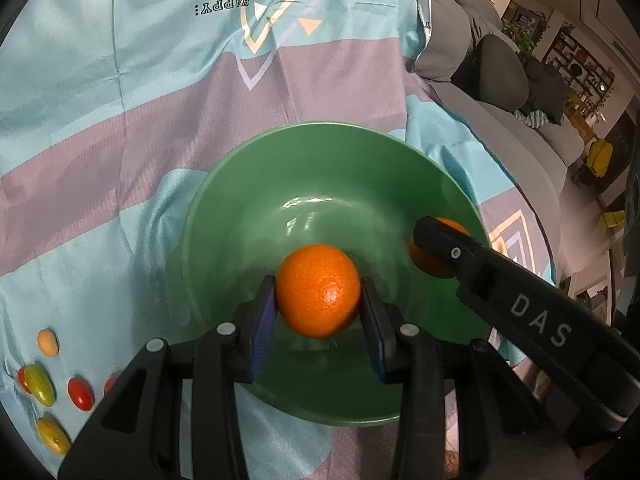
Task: Organize fruits
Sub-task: 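Carry both oranges over the green bowl and release them inside, then grasp the yellow mango with the left gripper while the right gripper grasps the green lemon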
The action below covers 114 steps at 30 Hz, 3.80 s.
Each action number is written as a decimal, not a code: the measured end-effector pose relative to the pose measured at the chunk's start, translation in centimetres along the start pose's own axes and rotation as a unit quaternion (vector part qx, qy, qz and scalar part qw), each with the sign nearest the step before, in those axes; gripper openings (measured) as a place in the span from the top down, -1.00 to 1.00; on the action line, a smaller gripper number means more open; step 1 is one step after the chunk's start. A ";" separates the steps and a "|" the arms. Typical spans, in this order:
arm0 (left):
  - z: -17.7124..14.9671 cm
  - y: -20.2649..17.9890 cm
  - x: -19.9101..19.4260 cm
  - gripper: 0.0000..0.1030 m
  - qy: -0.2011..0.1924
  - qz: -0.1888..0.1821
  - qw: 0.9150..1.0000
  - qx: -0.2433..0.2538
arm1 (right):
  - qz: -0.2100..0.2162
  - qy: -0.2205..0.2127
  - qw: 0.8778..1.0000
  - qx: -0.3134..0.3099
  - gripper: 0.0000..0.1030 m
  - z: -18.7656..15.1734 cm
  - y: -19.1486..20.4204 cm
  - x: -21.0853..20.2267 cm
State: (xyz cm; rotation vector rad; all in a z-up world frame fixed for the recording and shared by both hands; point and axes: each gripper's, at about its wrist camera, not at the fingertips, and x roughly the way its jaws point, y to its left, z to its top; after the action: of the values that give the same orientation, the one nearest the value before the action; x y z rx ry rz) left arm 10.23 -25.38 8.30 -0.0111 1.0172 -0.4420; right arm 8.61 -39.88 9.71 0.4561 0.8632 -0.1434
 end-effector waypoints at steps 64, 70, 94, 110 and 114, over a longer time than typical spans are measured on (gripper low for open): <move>-16.5 21.2 -15.1 0.18 -0.043 0.080 0.958 -0.271 | 0.192 0.078 0.950 -0.235 -0.26 -11.1 18.7 -4.4; -16.4 22.9 -12.2 0.20 -0.010 0.064 0.944 -0.323 | 0.199 0.101 0.945 -0.237 -0.26 -12.0 19.1 -3.5; -16.6 24.0 -12.3 0.35 -0.056 0.110 0.933 -0.338 | 0.210 0.146 0.930 -0.263 -0.26 -13.1 21.5 0.5; -18.2 25.9 -16.9 0.35 -0.096 0.169 0.922 -0.334 | 0.217 0.223 0.901 -0.302 0.15 -16.5 26.6 5.6; -18.4 26.0 -17.1 0.35 -0.097 0.169 0.922 -0.334 | 0.191 0.216 0.902 -0.322 0.15 -16.9 27.2 6.2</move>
State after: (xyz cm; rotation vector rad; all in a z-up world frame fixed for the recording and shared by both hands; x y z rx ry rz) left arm -3.40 8.11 7.01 -0.4774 0.9098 0.2342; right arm 9.01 -7.68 4.43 0.0170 1.1730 0.6189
